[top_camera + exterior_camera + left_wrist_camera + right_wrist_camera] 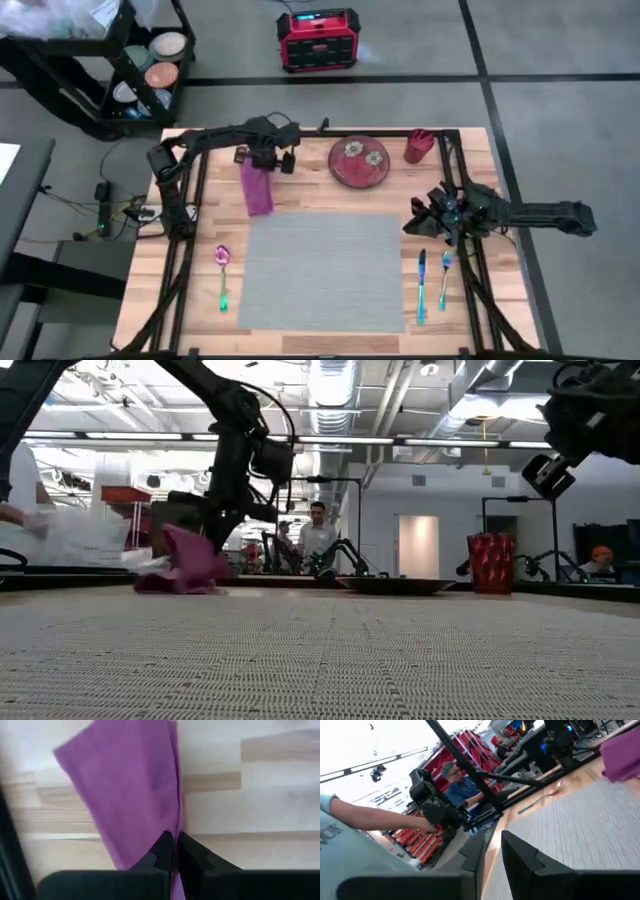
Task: Set table place
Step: Fold the violet table napkin, then put the violet table napkin on the gray table mat
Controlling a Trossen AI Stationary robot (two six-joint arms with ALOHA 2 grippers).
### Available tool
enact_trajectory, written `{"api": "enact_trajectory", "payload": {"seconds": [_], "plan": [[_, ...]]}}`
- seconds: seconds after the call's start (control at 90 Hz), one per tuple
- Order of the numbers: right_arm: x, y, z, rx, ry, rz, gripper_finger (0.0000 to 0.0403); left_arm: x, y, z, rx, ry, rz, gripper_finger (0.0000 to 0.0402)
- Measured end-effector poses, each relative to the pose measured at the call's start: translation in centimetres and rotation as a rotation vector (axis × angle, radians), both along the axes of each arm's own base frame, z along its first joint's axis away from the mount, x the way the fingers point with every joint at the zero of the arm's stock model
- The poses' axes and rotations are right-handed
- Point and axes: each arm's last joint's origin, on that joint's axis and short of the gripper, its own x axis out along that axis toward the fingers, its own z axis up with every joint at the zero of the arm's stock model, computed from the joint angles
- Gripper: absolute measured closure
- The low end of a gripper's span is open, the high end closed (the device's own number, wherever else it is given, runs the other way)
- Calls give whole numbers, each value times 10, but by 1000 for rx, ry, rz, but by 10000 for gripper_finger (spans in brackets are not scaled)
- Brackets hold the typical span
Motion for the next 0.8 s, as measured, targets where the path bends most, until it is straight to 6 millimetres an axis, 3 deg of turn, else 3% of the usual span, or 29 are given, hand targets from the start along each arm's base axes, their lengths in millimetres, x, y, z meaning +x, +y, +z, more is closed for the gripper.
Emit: {"api": "enact_trajectory", "payload": {"seconds": [0.333,0.8], "plan": [[0,3,0,5,3,21,341,-2,-4,2,-9,72,-91,391],[1,1,0,29,13,-28,340,21,-13,2,2,-95,-256,276]]}}
